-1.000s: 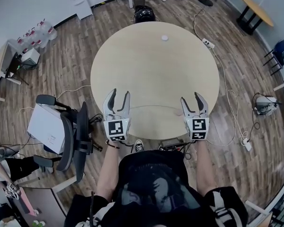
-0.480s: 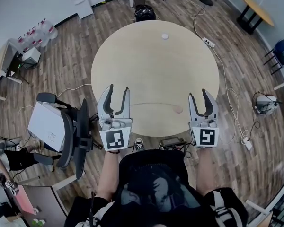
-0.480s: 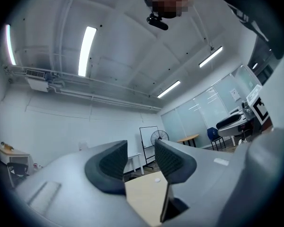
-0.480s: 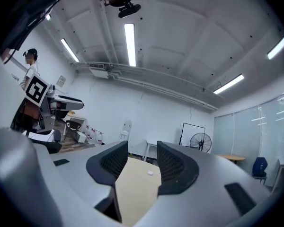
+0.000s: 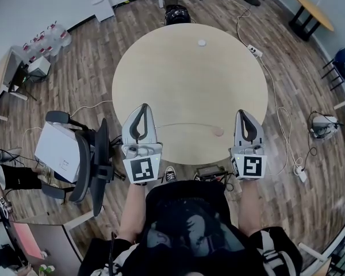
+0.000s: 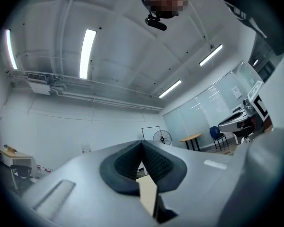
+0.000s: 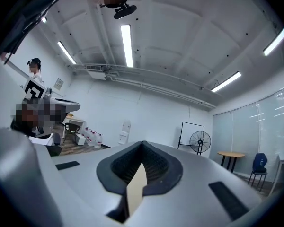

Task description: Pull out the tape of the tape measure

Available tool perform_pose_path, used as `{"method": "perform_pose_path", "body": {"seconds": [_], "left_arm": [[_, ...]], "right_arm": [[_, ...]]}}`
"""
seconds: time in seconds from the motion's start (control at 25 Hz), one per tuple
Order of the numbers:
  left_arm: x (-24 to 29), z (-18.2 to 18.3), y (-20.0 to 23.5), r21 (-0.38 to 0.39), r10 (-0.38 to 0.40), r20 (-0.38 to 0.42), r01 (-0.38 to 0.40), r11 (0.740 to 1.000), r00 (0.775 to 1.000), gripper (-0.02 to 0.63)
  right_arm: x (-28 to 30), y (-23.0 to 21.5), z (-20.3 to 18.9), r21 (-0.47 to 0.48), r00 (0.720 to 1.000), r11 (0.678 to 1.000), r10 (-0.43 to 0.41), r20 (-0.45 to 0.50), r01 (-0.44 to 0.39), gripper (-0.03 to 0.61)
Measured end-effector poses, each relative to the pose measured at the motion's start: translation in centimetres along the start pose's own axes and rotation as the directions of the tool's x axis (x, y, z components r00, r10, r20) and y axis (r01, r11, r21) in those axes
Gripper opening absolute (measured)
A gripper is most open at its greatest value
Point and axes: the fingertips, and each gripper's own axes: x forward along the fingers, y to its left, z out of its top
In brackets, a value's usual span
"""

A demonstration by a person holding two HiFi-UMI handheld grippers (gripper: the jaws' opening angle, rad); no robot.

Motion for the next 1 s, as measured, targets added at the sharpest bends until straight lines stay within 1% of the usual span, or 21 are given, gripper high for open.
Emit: {"method": "perform_pose_path", "body": {"seconds": [0.6,1.0], "left_arm": [[-0.52,-0.17,-0.05,-0.014,0.001,-0.006,-0.001,1.000,1.000,0.000],[-0.67,0.25,-0.18,0.005,0.000,-0.007,0.000,1.000,1.000,0.000]], "right_arm": [[-0.46,0.47,0.34,-0.010,1.000,1.000,0.001,-0.004,-0.001,0.002],[-0.88,0.45,0.39,-0.020,1.000,1.000,0.001,-0.018,-0.002,0.002]]}}
